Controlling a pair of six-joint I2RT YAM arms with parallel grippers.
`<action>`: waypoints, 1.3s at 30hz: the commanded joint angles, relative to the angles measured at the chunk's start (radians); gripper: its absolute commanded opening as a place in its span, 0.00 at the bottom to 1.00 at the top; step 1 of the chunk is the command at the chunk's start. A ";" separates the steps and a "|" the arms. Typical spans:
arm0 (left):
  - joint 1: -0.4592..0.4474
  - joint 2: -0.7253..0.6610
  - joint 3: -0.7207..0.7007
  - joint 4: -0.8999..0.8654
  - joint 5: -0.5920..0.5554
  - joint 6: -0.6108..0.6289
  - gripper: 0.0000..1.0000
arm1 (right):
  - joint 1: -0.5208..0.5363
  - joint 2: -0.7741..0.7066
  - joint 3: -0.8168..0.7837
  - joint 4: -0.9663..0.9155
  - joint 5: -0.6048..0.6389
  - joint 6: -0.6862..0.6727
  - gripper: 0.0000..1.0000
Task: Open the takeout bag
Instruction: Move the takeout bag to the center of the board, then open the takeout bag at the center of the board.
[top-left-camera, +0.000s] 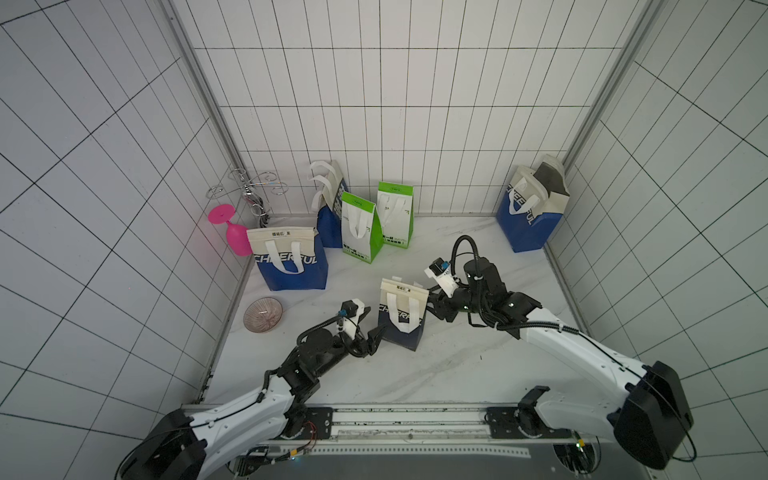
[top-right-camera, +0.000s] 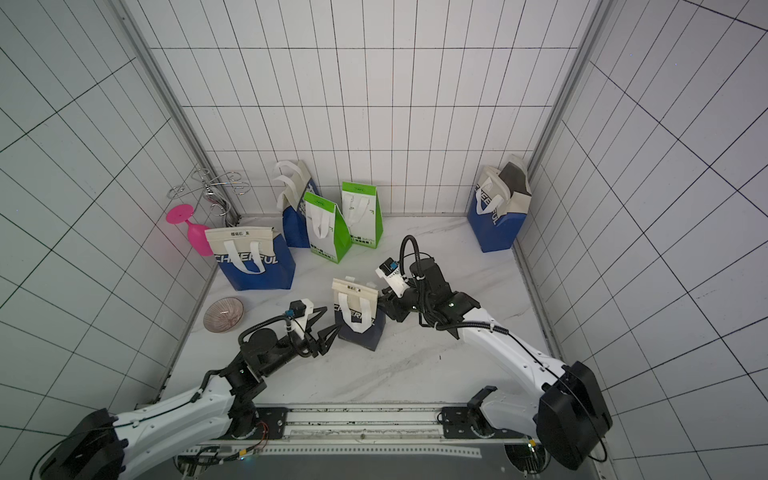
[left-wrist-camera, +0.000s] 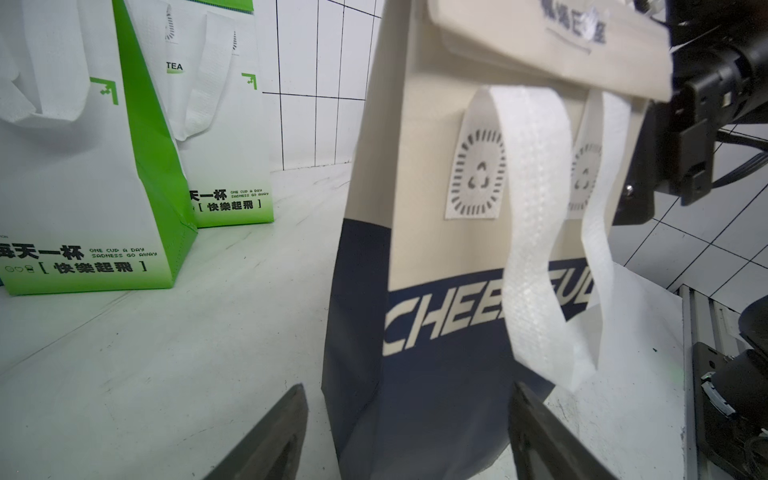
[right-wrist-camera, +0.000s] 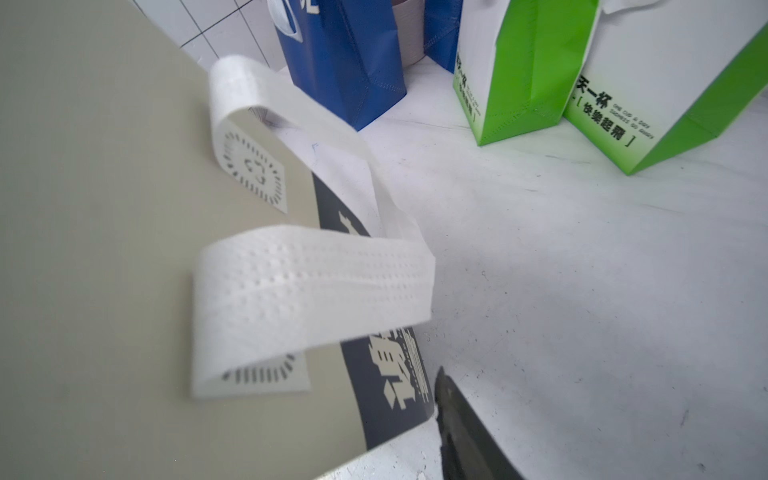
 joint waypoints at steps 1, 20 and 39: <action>0.001 0.015 0.029 0.027 0.012 0.024 0.78 | -0.012 0.015 -0.012 0.044 0.001 0.034 0.50; -0.002 0.313 0.088 0.270 0.203 0.062 0.64 | -0.063 -0.170 -0.069 0.084 -0.028 0.118 0.52; -0.002 0.333 0.084 0.368 0.220 0.033 0.00 | 0.195 -0.387 -0.116 0.054 0.239 -0.090 0.47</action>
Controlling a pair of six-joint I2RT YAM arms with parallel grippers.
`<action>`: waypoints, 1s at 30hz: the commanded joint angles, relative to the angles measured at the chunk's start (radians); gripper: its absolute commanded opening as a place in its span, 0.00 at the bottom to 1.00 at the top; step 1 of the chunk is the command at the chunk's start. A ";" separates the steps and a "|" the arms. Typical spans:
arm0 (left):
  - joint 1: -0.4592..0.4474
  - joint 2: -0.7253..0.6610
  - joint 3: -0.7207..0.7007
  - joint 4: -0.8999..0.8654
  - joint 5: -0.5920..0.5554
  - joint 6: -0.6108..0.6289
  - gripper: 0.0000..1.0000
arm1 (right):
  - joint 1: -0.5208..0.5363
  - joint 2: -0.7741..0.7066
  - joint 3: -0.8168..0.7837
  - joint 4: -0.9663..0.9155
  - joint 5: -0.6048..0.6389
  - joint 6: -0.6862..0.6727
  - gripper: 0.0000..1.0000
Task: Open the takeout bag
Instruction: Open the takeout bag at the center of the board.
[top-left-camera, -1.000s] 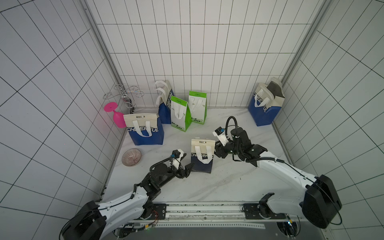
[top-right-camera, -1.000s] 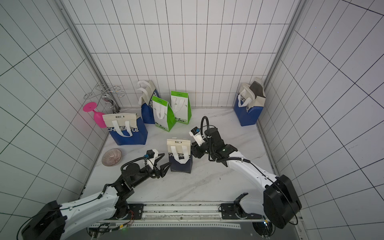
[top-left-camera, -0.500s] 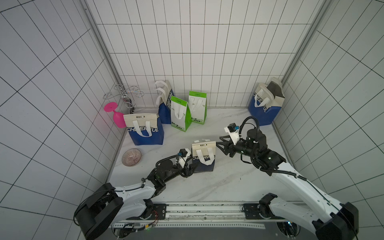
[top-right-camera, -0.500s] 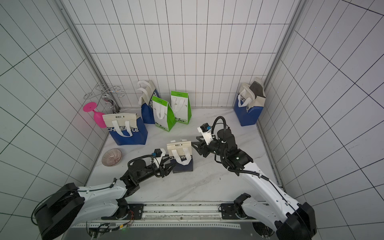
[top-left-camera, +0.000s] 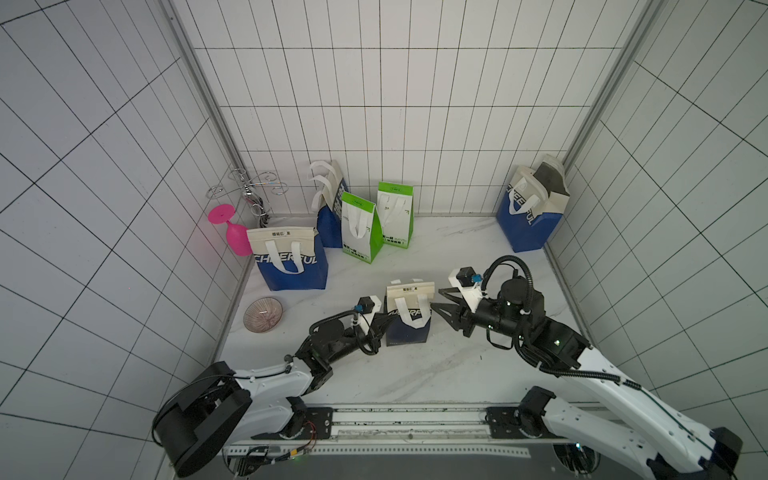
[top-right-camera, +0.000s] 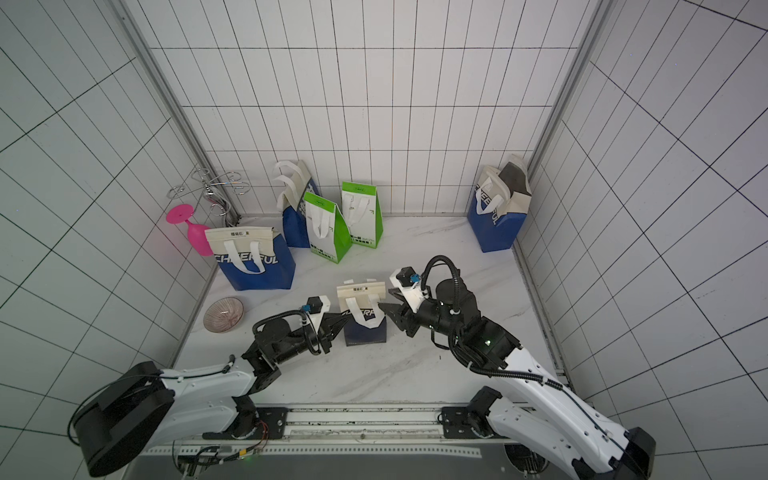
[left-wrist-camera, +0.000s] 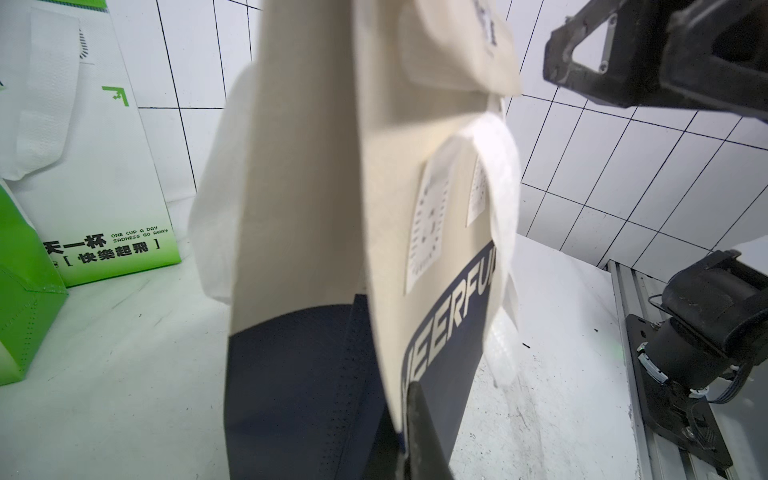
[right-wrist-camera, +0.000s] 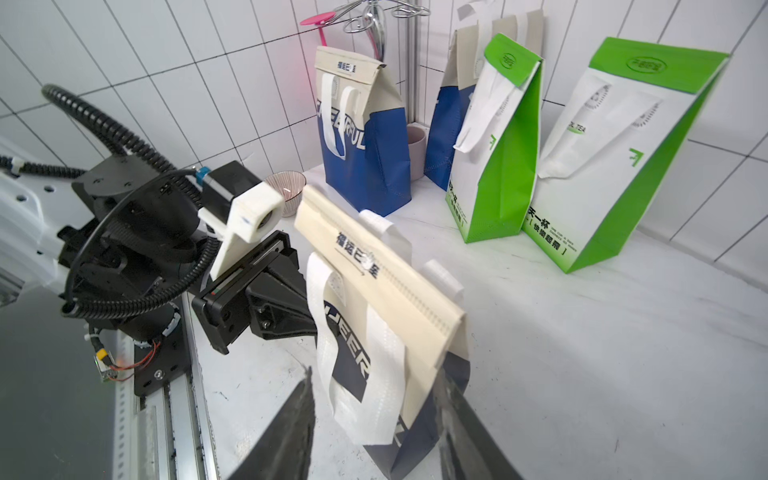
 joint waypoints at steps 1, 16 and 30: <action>0.000 -0.012 0.014 0.051 0.016 -0.010 0.00 | 0.057 -0.012 -0.046 0.071 0.098 -0.117 0.48; -0.002 -0.032 0.001 0.056 0.002 -0.035 0.00 | 0.345 0.260 0.040 0.298 0.511 -0.626 0.50; -0.002 -0.053 0.003 0.034 -0.003 -0.030 0.00 | 0.417 0.296 0.089 0.276 0.528 -0.732 0.50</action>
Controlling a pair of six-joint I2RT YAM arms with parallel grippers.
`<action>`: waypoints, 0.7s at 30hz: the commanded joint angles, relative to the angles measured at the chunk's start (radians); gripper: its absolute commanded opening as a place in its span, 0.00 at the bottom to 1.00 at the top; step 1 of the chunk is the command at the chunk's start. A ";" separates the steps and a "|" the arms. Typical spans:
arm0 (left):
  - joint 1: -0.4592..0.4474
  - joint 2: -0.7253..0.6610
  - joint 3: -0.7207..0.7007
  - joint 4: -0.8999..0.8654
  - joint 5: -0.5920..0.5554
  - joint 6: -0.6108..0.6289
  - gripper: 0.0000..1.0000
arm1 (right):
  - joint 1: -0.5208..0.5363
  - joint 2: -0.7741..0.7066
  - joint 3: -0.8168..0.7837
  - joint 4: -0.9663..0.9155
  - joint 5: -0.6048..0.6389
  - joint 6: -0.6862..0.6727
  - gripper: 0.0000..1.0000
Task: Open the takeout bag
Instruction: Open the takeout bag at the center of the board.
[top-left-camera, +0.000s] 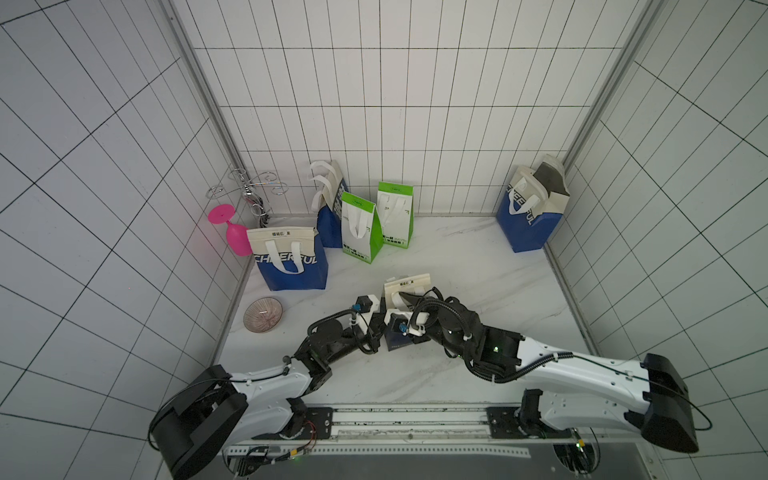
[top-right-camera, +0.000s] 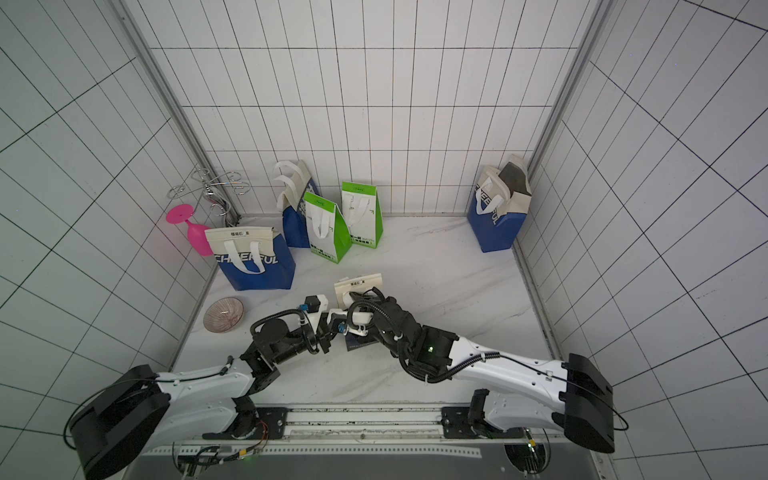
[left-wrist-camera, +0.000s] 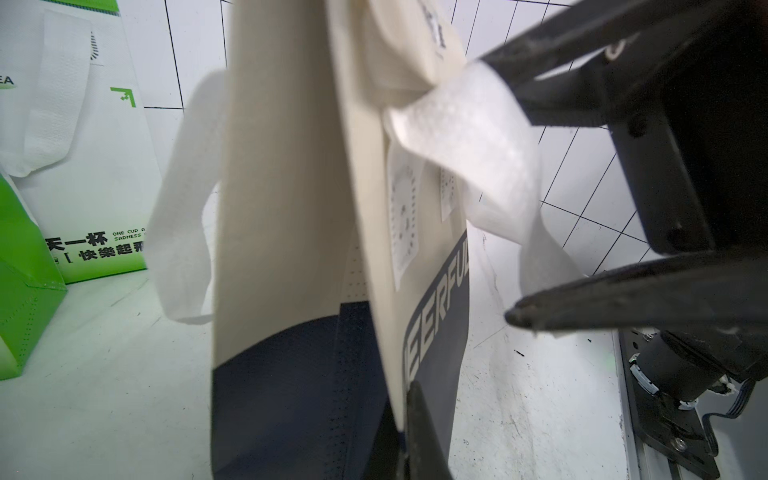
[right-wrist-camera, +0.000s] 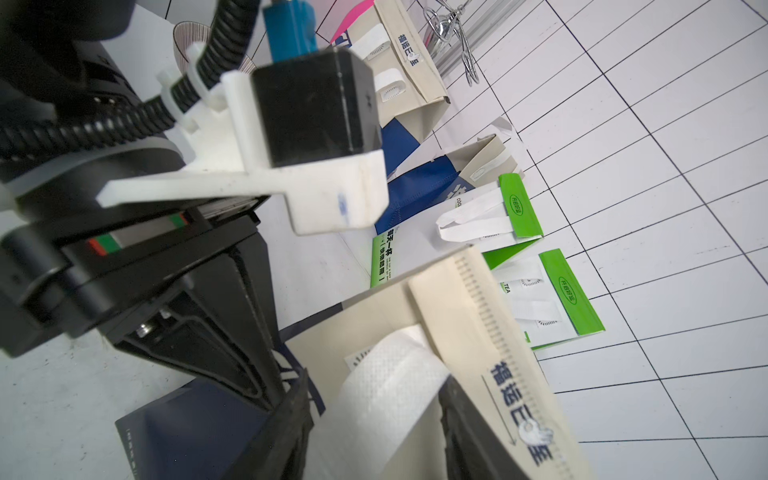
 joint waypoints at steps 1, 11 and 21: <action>-0.002 -0.028 0.005 0.041 0.002 0.002 0.00 | 0.017 -0.043 0.091 -0.096 -0.046 -0.016 0.50; -0.003 -0.032 0.008 0.037 -0.006 -0.001 0.00 | 0.017 -0.164 0.025 -0.168 0.021 0.178 0.50; -0.004 -0.055 0.006 0.009 -0.019 0.001 0.00 | 0.025 0.038 0.151 -0.009 0.072 0.043 0.50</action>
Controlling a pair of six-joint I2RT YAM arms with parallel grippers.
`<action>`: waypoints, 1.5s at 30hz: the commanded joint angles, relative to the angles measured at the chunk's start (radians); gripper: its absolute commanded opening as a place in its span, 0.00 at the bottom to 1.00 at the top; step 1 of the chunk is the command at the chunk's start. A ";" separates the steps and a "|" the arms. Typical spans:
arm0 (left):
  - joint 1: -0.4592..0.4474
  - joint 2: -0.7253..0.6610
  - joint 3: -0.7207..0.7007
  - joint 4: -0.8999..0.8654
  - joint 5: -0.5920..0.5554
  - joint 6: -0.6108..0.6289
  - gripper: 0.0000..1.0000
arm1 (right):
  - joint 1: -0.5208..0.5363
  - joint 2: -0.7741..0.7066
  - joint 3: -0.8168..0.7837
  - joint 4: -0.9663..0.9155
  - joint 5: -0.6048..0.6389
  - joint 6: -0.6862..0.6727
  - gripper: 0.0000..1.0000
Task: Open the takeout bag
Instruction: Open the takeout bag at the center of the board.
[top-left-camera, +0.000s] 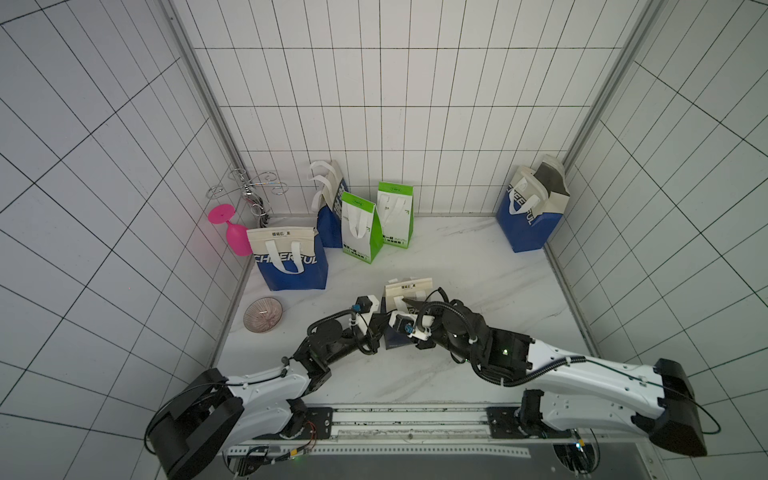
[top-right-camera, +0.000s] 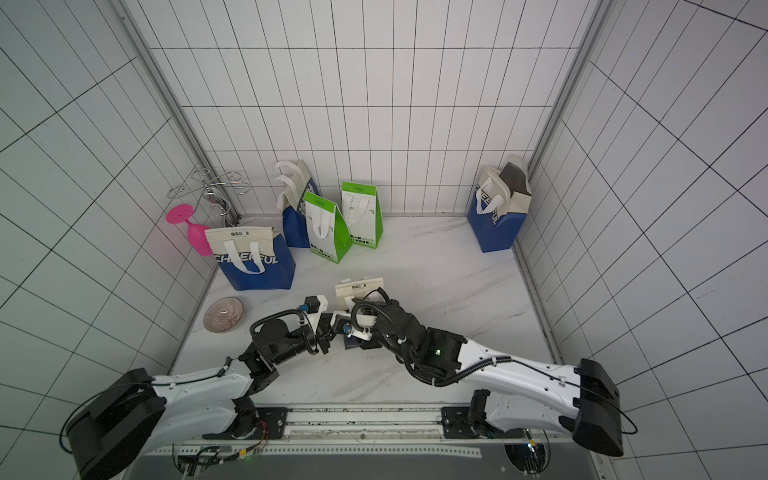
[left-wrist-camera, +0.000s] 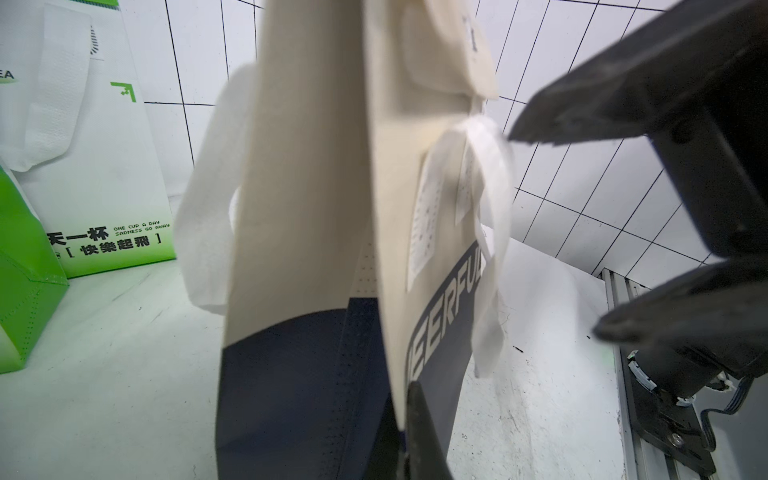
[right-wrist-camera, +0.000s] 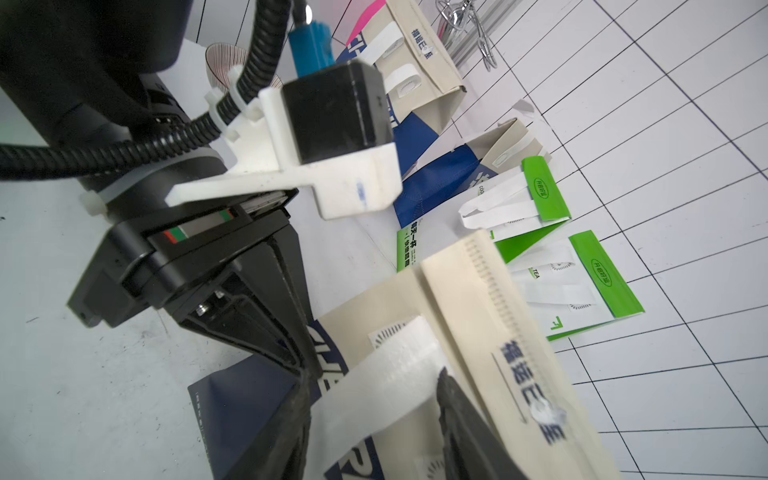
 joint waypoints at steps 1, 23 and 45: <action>-0.004 -0.025 0.006 0.051 -0.014 0.001 0.00 | 0.014 0.059 0.129 0.110 0.077 -0.077 0.50; -0.004 -0.015 0.016 0.043 -0.013 0.001 0.00 | 0.011 0.050 0.198 0.048 0.117 -0.141 0.49; -0.005 -0.022 0.018 0.031 -0.014 0.006 0.00 | -0.002 0.180 0.197 0.262 0.238 -0.316 0.45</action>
